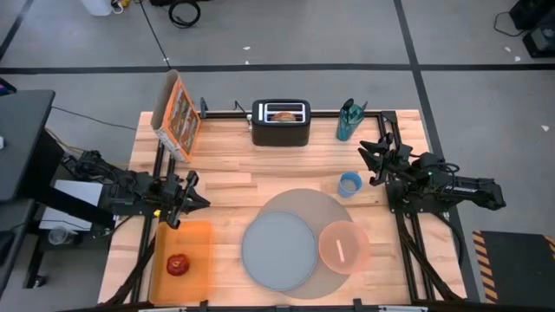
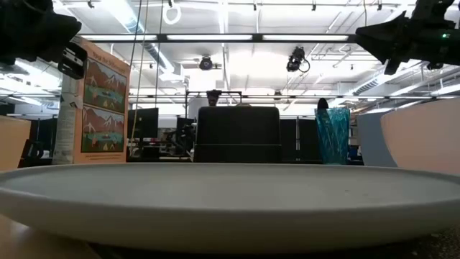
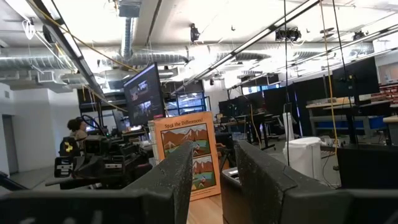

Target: Arrange a breakfast setting

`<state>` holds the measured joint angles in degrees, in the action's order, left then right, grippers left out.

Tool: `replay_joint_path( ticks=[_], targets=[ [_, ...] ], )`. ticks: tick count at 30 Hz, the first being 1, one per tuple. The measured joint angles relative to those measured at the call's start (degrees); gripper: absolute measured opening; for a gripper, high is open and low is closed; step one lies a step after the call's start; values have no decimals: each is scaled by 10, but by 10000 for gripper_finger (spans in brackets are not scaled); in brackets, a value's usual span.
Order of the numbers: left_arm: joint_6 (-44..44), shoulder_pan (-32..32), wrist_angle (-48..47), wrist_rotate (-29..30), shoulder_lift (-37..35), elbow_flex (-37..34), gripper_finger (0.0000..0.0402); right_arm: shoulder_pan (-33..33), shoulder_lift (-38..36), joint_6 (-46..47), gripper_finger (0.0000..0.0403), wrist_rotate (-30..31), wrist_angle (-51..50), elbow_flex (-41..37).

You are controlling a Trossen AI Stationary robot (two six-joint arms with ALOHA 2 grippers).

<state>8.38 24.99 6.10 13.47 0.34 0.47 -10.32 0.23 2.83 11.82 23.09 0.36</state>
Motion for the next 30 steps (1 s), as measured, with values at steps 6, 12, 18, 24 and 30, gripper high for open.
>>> replay_joint_path(
  ticks=[6,12,18,24,30],
  targets=[
    [0,0,0,0,0,0,34,0,0,0,130,0,0,0],
    [0,0,0,0,0,0,34,0,0,0,130,0,0,0],
    [0,0,0,0,0,0,34,0,0,0,131,0,0,0],
    [-23,-1,15,0,0,0,34,0,0,0,131,0,0,0],
    [-59,-1,39,0,0,0,34,0,0,0,130,0,0,0]
  ],
)
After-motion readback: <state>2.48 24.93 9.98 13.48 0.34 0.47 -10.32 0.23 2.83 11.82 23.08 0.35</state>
